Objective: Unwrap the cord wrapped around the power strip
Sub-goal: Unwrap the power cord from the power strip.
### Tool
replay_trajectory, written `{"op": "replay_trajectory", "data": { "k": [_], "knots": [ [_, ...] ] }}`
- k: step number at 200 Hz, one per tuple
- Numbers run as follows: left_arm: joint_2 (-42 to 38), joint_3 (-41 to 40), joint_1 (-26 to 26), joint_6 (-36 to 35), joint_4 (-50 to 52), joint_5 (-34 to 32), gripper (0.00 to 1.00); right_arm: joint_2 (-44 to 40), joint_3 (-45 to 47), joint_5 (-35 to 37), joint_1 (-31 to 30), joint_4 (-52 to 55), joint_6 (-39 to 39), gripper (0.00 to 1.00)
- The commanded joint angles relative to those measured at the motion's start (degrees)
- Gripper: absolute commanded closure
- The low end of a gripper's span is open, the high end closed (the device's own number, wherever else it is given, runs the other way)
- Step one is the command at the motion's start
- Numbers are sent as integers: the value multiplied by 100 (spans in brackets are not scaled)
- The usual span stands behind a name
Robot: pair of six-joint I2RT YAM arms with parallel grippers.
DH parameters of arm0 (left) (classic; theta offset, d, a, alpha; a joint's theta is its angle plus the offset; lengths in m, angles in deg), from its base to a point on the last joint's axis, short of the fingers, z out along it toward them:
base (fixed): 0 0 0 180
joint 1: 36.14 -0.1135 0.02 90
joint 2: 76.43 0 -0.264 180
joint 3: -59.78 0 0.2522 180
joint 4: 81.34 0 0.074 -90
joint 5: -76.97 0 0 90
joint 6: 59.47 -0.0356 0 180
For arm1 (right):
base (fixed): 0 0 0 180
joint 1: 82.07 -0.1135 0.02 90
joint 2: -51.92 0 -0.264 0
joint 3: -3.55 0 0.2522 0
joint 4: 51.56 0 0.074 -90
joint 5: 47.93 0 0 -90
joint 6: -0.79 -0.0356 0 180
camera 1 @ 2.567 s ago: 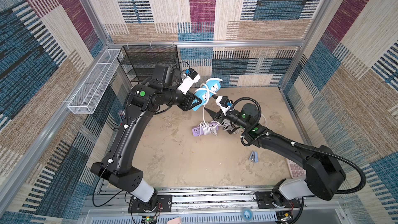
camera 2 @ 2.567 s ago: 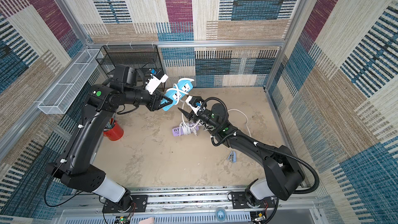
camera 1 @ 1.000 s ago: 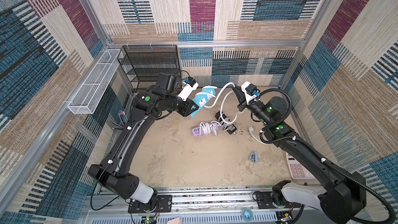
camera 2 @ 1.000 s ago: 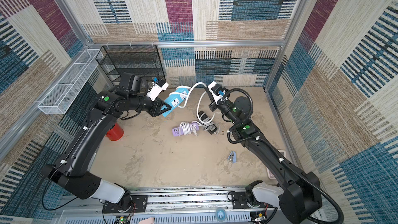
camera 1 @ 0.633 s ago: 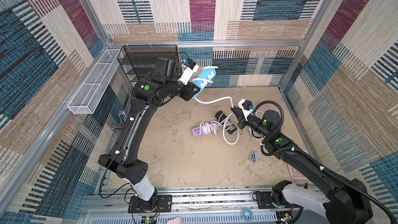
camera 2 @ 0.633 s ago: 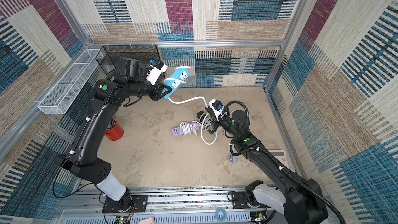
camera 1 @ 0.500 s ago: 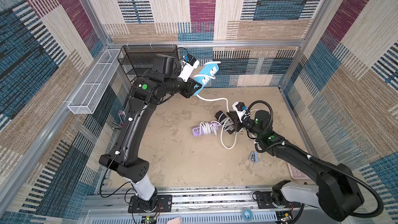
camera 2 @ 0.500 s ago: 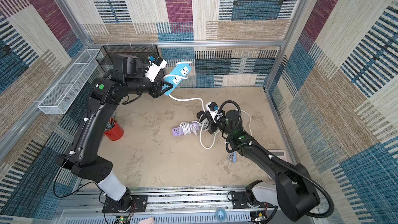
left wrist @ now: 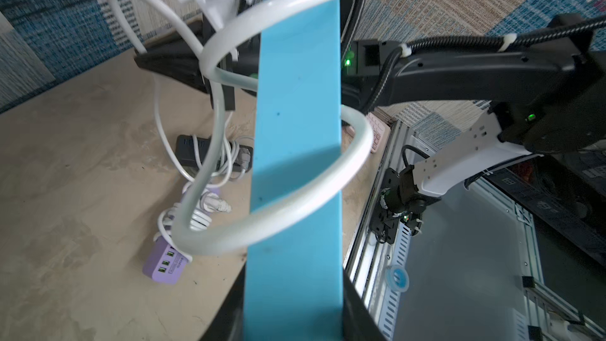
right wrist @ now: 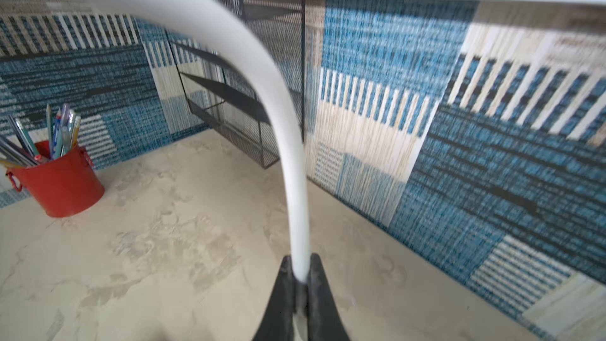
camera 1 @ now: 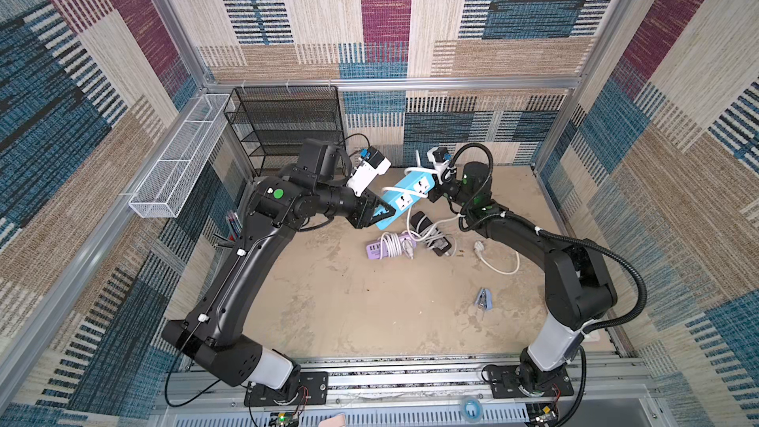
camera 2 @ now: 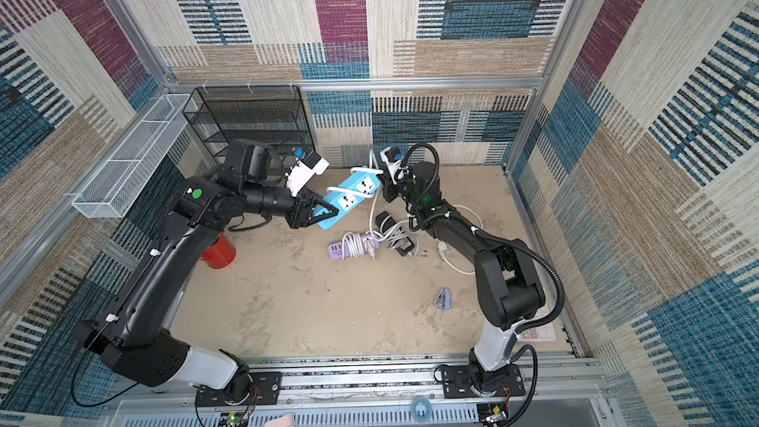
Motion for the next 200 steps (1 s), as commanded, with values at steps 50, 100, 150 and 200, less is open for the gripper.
{"op": "replay_trajectory", "data": {
  "k": [50, 100, 150, 200],
  "knots": [
    [-578, -1909, -58, 317, -1042, -138, 100, -646, -1057, 113, 205, 923, 169, 100],
    [-404, -2040, -421, 431, -1507, -755, 100, -1820, -643, 581, 372, 1564, 283, 100],
    [22, -1028, -774, 353, -1673, -1403, 100, -2626, 644, 1300, 477, 1934, -16, 100],
    [355, 42, -1091, 178, -1511, -1922, 100, -2668, 1780, 1539, 646, 1867, -598, 100]
  ]
}}
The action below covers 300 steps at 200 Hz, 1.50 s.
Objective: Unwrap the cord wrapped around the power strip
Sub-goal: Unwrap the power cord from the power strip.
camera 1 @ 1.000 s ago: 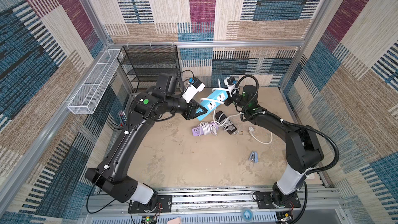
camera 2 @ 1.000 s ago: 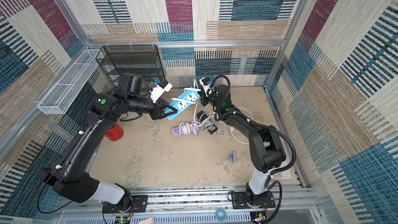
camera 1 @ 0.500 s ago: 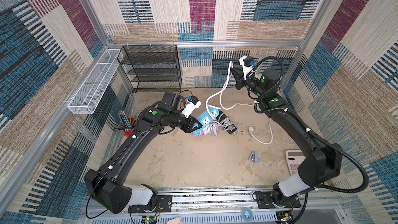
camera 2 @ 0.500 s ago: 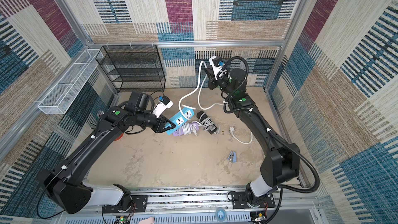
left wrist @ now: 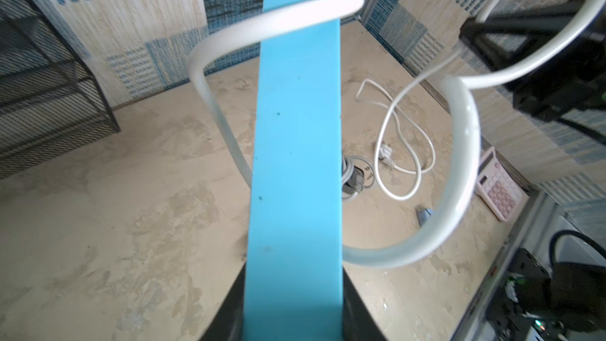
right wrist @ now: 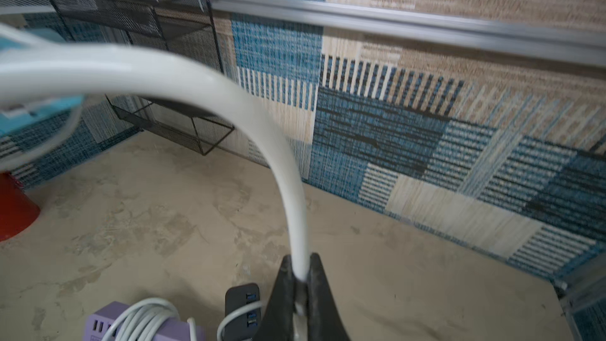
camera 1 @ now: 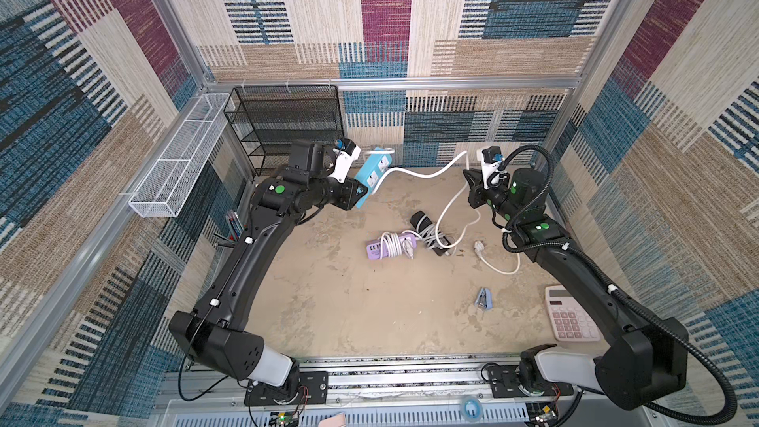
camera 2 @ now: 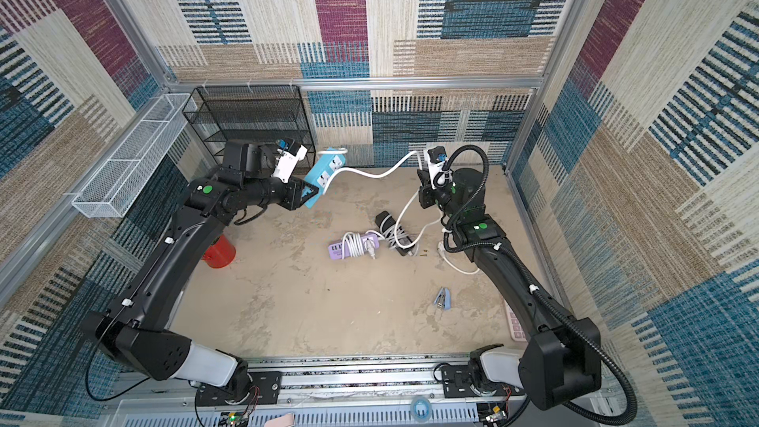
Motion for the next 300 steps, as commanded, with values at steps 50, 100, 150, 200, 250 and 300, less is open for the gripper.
{"op": "replay_trajectory", "data": {
  "k": [50, 100, 150, 200, 250, 300],
  "knots": [
    [-43, 486, -271, -155, -223, -472, 100, 817, 619, 833, 264, 130, -880, 100],
    [-171, 412, -388, -218, -269, -509, 100, 1283, 772, 1425, 573, 408, -1157, 100],
    [-172, 358, -431, -132, -401, -197, 100, 1754, 824, 1151, 589, 224, -1158, 91],
    [17, 489, -386, -197, -212, 434, 100, 448, 1240, -395, 460, -503, -670, 2],
    [172, 725, -79, -407, 215, 475, 100, -505, 1220, -1729, -120, -1064, 30, 2],
    [306, 793, 317, -455, 385, 339, 100, -167, 455, -1759, -1036, -1220, 1024, 2]
  ]
}}
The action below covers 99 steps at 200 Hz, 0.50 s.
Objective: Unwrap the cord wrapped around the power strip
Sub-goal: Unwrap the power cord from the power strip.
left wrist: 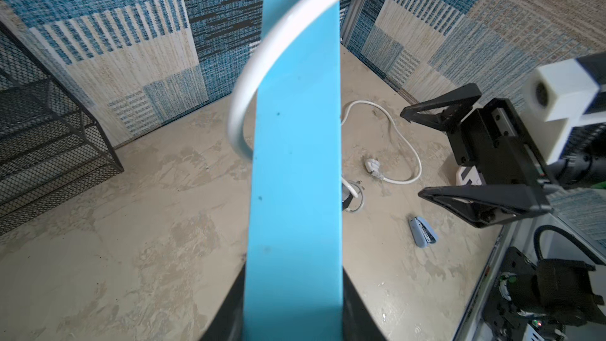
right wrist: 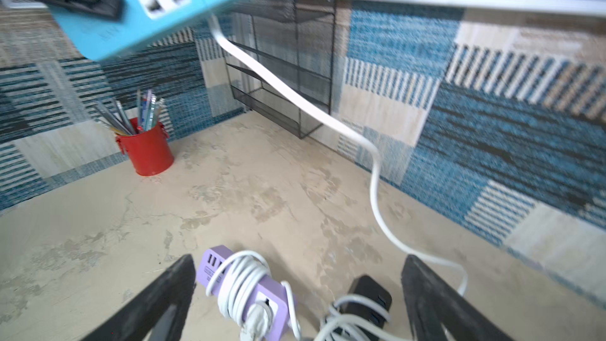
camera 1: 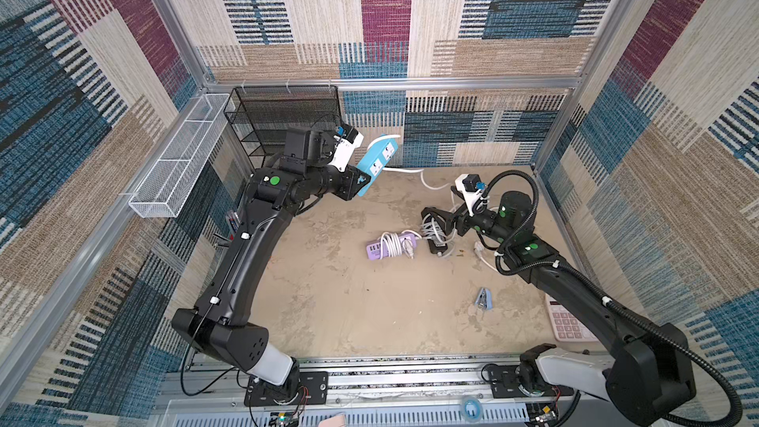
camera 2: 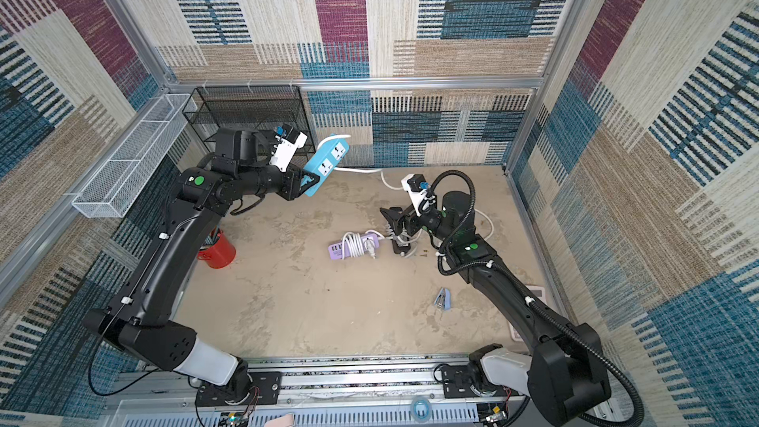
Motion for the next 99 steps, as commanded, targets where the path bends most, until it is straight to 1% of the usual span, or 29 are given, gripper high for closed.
{"op": "replay_trajectory", "data": {
  "k": [1, 33, 62, 85, 99],
  "knots": [
    [36, 61, 139, -158, 14, -11, 100, 173, -312, -150, -280, -350, 649, 2],
    [80, 132, 339, -149, 76, -83, 100, 766, -869, -257, -369, -424, 978, 2],
    [77, 264, 519, -148, 209, -144, 100, 1264, -1066, -268, -369, -727, 1191, 1],
    [56, 363, 639, -119, 331, -147, 100, 1555, -1084, -177, -369, -1235, 1245, 0],
    [22, 381, 690, -98, 370, -153, 100, 1685, -1112, -145, -370, -1550, 1216, 2]
  ]
}}
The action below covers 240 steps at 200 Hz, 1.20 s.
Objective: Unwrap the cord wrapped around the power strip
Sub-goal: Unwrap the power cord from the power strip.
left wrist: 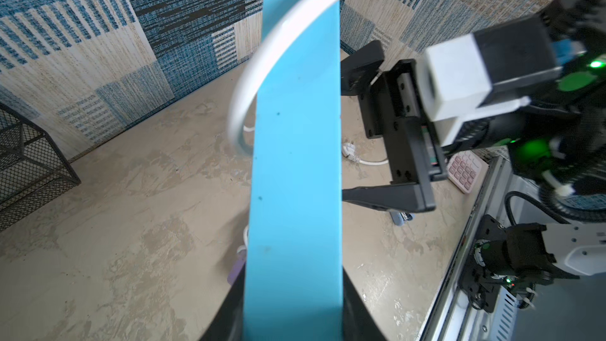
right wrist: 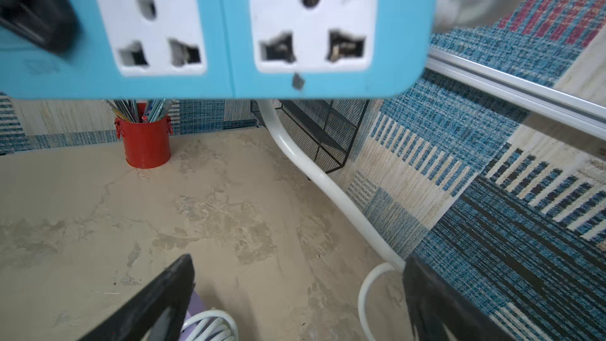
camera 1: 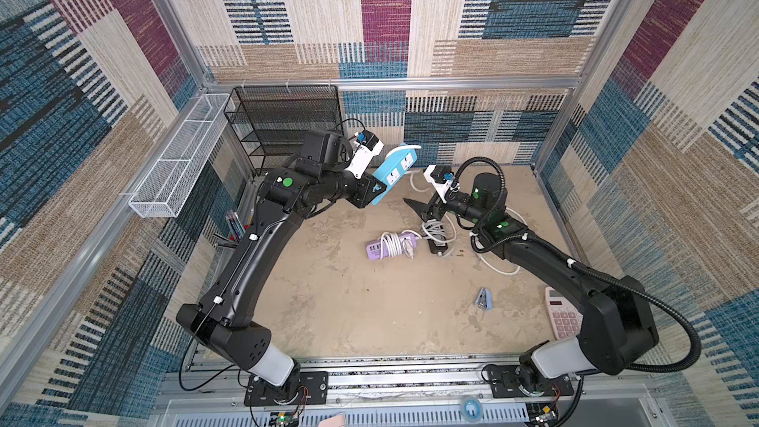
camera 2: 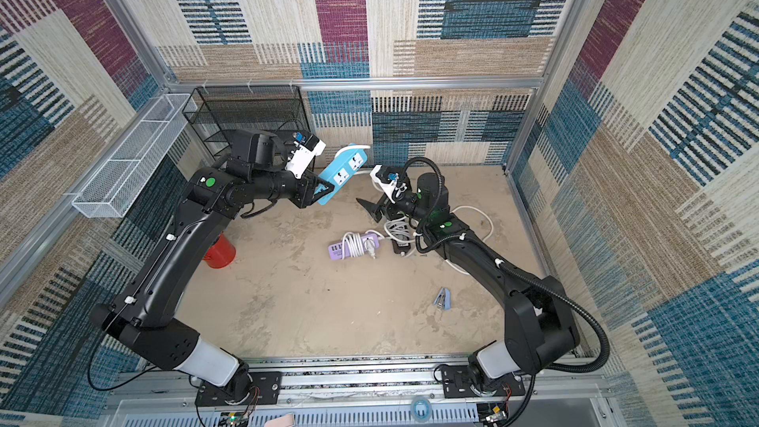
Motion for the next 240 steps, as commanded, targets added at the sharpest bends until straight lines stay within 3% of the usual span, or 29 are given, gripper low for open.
{"op": "replay_trajectory", "data": {
  "k": [1, 40, 111, 150, 180, 240],
  "knots": [
    [-64, 82, 62, -32, 43, -20, 100, 163, -76, 74, -13, -847, 98, 2],
    [-166, 24, 132, 12, 110, -58, 100, 365, -188, 196, -17, -1320, 17, 18],
    [-252, 25, 178, 59, 94, -63, 100, 625, -320, 68, -12, -1224, -191, 100],
    [-320, -4, 178, 53, 101, -146, 100, 312, 35, 180, -17, -1120, -262, 100],
    [-414, -207, 186, 166, 86, 156, 100, 276, 78, 332, 39, -927, -323, 100],
    [-1118, -2006, 315, 473, -450, 666, 100, 757, -1131, 422, 236, -280, -430, 100]
  ]
}}
